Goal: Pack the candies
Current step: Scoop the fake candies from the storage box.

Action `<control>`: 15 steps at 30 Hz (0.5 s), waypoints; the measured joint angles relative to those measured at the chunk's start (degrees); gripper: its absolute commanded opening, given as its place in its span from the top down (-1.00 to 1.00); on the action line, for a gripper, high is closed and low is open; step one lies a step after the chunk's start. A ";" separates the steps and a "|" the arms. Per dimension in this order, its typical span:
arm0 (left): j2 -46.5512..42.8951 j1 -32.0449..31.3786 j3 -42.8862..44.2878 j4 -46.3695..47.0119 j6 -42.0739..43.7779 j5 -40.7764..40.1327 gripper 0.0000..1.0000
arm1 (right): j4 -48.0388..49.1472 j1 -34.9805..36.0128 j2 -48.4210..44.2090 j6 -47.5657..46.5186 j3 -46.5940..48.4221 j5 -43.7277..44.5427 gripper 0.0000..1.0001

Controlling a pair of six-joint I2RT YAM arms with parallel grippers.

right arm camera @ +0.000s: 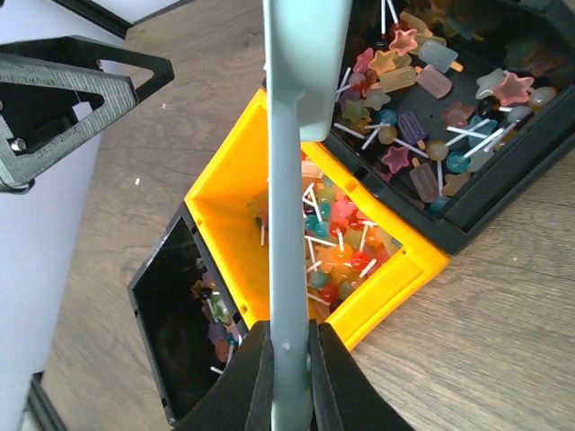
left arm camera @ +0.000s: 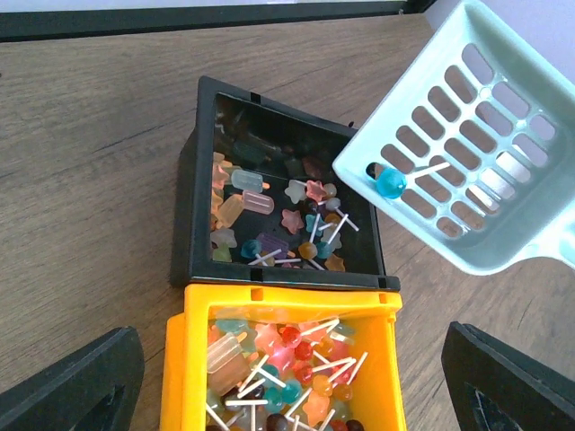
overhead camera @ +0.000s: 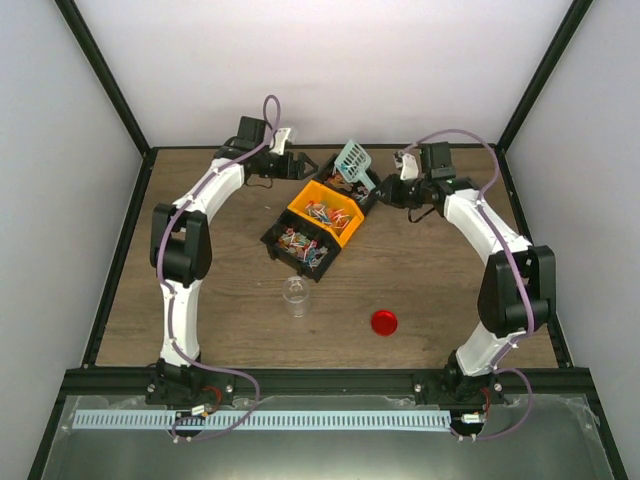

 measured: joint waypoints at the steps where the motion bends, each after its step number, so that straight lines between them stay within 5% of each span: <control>1: 0.00 -0.02 0.00 0.07 -0.22 0.07 -0.86 | -0.90 0.44 -0.46 -1.22 0.37 1.53 0.99; 15: 0.02 0.04 0.24 0.33 -1.01 -0.09 -0.86 | -9.64 14.05 1.29 -13.75 4.57 37.29 0.99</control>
